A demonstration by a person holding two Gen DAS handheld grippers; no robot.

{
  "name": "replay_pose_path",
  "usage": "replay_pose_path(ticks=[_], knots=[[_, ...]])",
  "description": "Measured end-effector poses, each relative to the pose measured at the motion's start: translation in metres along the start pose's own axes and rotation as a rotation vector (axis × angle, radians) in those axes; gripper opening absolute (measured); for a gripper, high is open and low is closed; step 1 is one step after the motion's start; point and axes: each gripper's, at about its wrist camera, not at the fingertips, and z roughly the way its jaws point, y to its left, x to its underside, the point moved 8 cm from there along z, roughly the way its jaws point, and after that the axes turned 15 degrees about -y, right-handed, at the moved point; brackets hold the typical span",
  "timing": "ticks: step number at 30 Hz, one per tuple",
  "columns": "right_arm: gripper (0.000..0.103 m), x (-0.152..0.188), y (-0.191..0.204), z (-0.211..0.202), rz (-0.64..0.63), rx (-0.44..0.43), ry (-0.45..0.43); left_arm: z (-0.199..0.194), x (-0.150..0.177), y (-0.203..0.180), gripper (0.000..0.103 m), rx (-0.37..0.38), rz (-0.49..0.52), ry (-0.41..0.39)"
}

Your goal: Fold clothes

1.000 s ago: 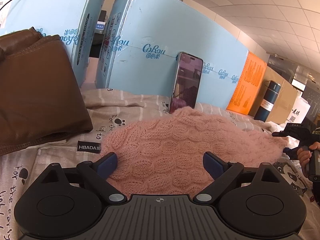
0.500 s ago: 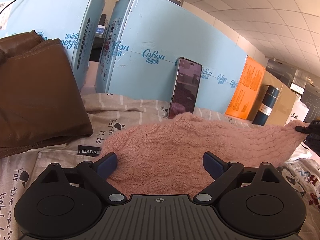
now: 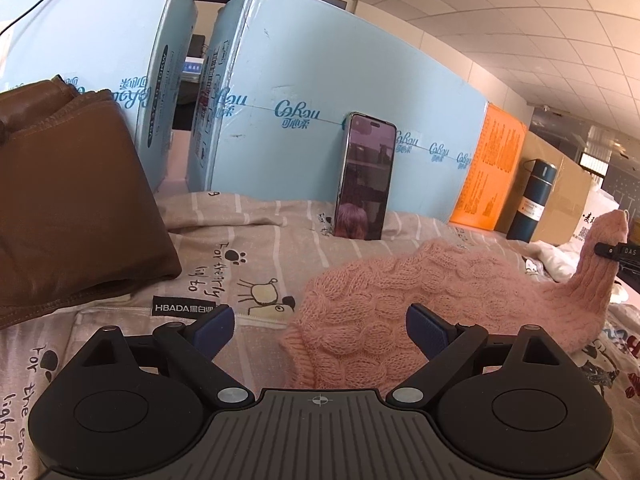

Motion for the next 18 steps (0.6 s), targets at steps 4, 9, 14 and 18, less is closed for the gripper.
replay_pose_path(ticks=[4,9,14,18], knots=[[0.014,0.018,0.047,-0.006,-0.112,-0.235,0.065,0.0,0.0,0.0,0.095,0.003,-0.001,0.001],[0.017,0.037,0.079,-0.016,-0.088,-0.446,0.173,0.001,0.0,0.0,0.095,0.005,-0.001,0.002],[0.07,0.044,0.102,-0.032,-0.119,-0.579,0.199,0.001,0.0,-0.001,0.095,0.007,-0.004,0.006],[0.077,0.042,0.114,-0.041,-0.083,-0.669,0.217,0.0,0.0,-0.001,0.095,0.009,-0.004,0.006]])
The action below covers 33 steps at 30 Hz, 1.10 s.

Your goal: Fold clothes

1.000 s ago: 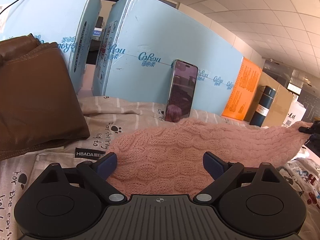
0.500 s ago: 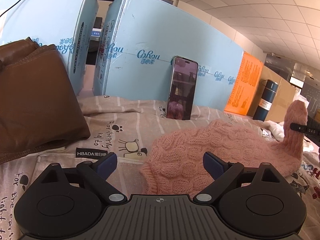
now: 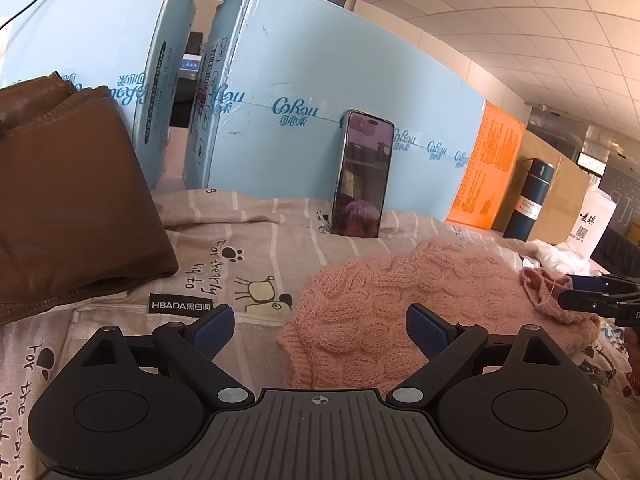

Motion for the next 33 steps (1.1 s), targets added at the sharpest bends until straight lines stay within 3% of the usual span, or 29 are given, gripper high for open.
replay_pose_path(ticks=[5,8,13,15,18,20,22,26,30,33], knots=[[0.078,0.014,0.01,0.013,0.092,-0.088,0.094,0.0,0.001,0.0,0.095,0.002,0.0,0.004],[0.078,0.028,0.007,0.023,0.121,-0.07,0.141,0.0,0.001,0.0,0.095,0.002,-0.002,0.003],[0.079,-0.002,-0.007,-0.007,0.225,-0.05,-0.028,0.0,0.001,0.0,0.095,0.003,-0.005,0.003],[0.079,-0.011,-0.03,-0.025,0.3,0.059,-0.104,-0.001,0.001,-0.001,0.095,0.004,-0.006,0.002],[0.081,-0.003,-0.071,-0.048,0.375,0.297,-0.136,-0.001,0.001,-0.001,0.095,0.008,-0.006,0.0],[0.081,0.01,-0.095,-0.055,0.439,0.428,-0.112,-0.001,0.001,-0.002,0.095,0.011,-0.005,0.0],[0.081,0.023,-0.112,-0.055,0.543,0.474,-0.083,-0.001,0.001,-0.003,0.095,0.01,-0.002,-0.002],[0.082,0.043,-0.131,-0.036,0.774,0.451,-0.037,-0.001,0.001,-0.003,0.095,0.009,-0.005,0.0],[0.081,0.04,-0.122,-0.023,0.729,0.423,-0.043,0.002,0.004,-0.001,0.095,0.008,-0.02,0.018],[0.067,0.04,-0.105,-0.017,0.664,0.368,-0.031,0.003,0.006,-0.001,0.095,0.012,-0.029,0.03]])
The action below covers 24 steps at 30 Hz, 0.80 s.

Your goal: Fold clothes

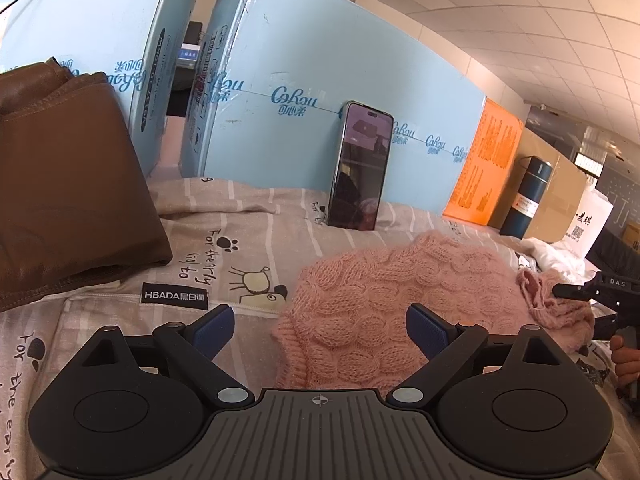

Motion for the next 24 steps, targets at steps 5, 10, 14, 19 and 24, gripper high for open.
replay_pose_path(ticks=[5,10,14,19,24], knots=[[0.031,0.005,0.015,-0.004,-0.103,-0.043,-0.035,0.005,0.005,-0.002,0.094,0.03,-0.02,0.026],[0.027,-0.008,0.02,-0.016,-0.168,-0.053,-0.129,0.015,0.014,-0.01,0.058,0.082,-0.052,0.095],[0.025,-0.024,0.017,-0.027,-0.174,-0.039,-0.186,0.023,0.022,-0.023,0.036,0.121,-0.073,0.152],[0.025,-0.053,0.012,-0.04,-0.261,0.048,-0.28,0.028,0.021,-0.063,0.042,0.274,-0.099,0.173],[0.026,-0.061,0.044,-0.043,-0.454,0.029,-0.35,0.03,0.011,-0.054,0.068,0.142,0.009,0.103]])
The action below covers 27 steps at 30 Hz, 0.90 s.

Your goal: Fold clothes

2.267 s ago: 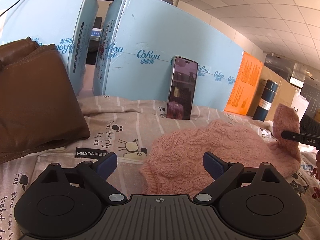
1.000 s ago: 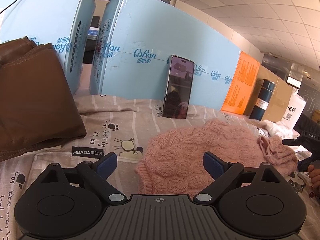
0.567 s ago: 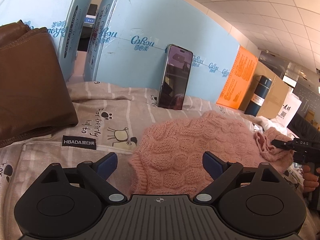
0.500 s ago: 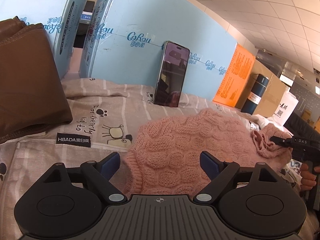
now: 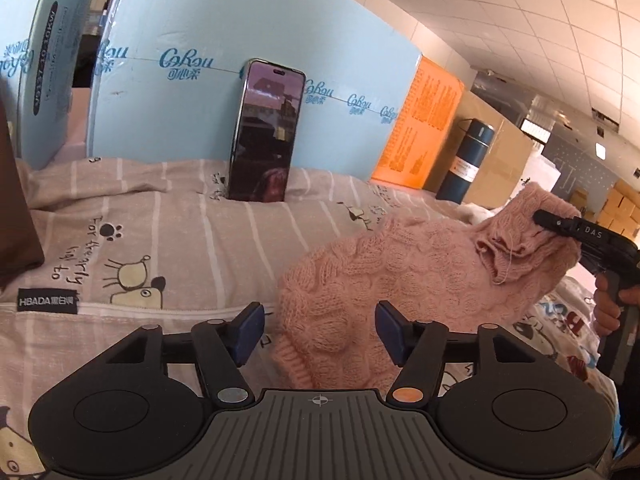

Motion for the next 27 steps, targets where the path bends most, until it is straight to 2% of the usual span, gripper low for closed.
replay_pose_path(ticks=[3,5,9,11,14,16,18,21,24,25,26,27], knots=[[0.027,-0.006,0.037,-0.002,-0.085,-0.128,-0.038,0.002,0.002,0.008,0.068,-0.029,-0.006,0.012],[0.027,-0.002,0.065,-0.001,-0.107,-0.225,-0.031,0.003,0.005,0.009,0.069,-0.017,-0.018,0.02],[0.027,0.015,0.126,-0.011,-0.251,-0.401,-0.06,0.002,0.004,0.01,0.069,0.004,-0.039,0.015],[0.026,0.023,0.153,-0.02,-0.269,-0.518,-0.052,0.003,0.004,0.012,0.069,0.002,-0.061,0.019],[0.026,0.037,0.187,-0.03,-0.343,-0.642,-0.045,0.003,0.004,0.015,0.069,0.0,-0.086,0.02],[0.026,0.052,0.204,-0.036,-0.366,-0.71,-0.004,-0.001,-0.001,0.018,0.069,-0.007,-0.099,-0.007],[0.026,0.064,0.21,-0.035,-0.333,-0.755,0.06,-0.009,-0.011,0.021,0.071,-0.009,-0.123,-0.061],[0.03,0.083,0.215,-0.033,-0.269,-0.81,0.167,-0.022,-0.028,0.026,0.085,-0.01,-0.161,-0.147],[0.038,0.094,0.211,-0.028,-0.162,-0.852,0.256,-0.028,-0.038,0.023,0.088,0.051,-0.233,-0.185],[0.045,0.091,0.209,-0.028,-0.114,-0.876,0.268,-0.029,-0.04,0.02,0.089,0.083,-0.267,-0.188],[0.056,0.088,0.206,-0.028,-0.063,-0.901,0.281,-0.028,-0.04,0.017,0.089,0.113,-0.301,-0.182],[0.061,0.083,0.203,-0.03,0.0,-0.936,0.3,-0.027,-0.04,0.013,0.089,0.142,-0.335,-0.174]])
